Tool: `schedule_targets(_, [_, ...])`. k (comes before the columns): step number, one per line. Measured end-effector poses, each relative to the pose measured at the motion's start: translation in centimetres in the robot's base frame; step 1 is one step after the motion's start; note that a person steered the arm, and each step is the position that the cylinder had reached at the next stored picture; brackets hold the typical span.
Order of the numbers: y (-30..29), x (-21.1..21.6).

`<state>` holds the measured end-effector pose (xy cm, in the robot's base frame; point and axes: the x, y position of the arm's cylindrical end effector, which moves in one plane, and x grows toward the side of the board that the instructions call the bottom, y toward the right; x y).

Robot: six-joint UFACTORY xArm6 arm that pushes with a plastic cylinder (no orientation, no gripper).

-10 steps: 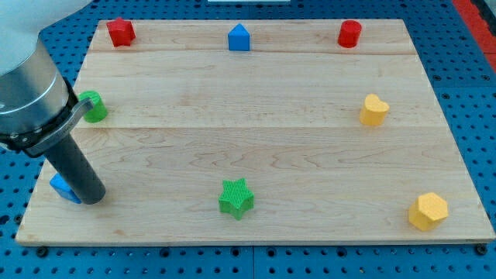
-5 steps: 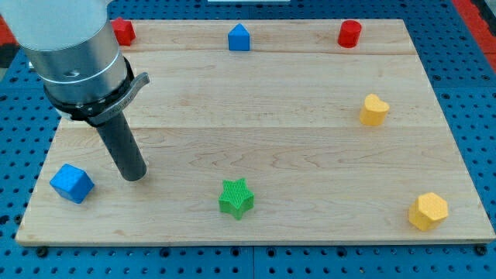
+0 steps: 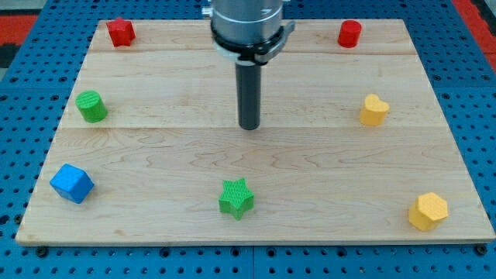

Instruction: Push blue triangle into the red circle

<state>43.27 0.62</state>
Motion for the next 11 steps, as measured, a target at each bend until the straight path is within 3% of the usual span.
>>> schedule_targets(2, [0.2,-1.0])
schedule_targets(5, [-12.0,-7.6])
schedule_targets(6, [-14.5,-11.7])
schedule_targets(8, [-8.6,-17.2])
schedule_targets(10, [-2.3,-18.5])
schedule_targets(11, [-6.5,-18.6])
